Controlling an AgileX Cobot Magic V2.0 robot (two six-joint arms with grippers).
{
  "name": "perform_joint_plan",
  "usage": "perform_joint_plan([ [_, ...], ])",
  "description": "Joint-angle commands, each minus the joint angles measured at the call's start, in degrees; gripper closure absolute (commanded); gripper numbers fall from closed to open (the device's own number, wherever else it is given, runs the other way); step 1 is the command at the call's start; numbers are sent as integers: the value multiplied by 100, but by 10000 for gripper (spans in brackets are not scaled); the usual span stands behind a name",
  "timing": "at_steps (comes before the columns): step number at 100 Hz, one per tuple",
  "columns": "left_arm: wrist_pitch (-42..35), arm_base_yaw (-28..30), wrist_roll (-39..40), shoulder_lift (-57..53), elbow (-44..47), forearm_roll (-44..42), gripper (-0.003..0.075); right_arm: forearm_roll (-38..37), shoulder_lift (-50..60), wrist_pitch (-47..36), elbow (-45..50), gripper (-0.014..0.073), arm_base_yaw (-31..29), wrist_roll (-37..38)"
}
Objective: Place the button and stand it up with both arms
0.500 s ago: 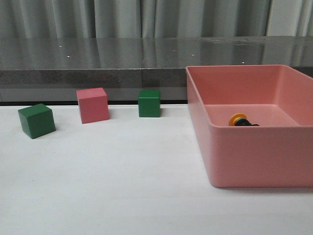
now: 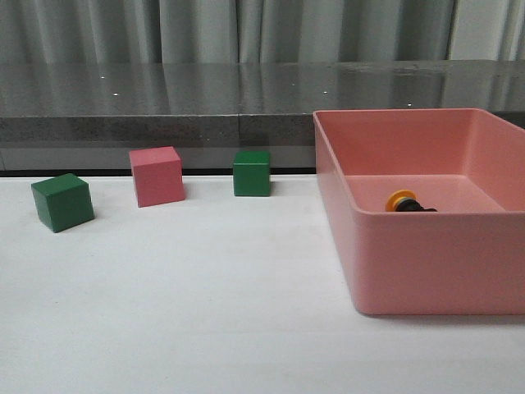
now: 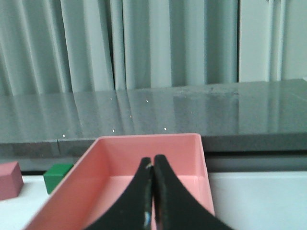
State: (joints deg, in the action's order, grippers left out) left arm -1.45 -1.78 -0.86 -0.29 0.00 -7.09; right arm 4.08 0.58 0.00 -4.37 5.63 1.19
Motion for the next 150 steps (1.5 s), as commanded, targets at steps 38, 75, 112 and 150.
perform_joint_plan([
  [38, -451, 5, 38, -169, 263, 5, 740, 155, -3546, 1628, -3189, 655, -13, 4],
  [75, -451, 5, 38, -169, 263, 5, 740, 265, -6194, 1902, -4500, 653, 177, -5],
  [112, -451, 5, 38, -169, 263, 5, 740, 258, -7464, 1308, -4523, 212, 682, -658],
  [150, -451, 5, 38, -169, 263, 5, 740, 184, -8728, 285, -4532, 55, 733, -658],
])
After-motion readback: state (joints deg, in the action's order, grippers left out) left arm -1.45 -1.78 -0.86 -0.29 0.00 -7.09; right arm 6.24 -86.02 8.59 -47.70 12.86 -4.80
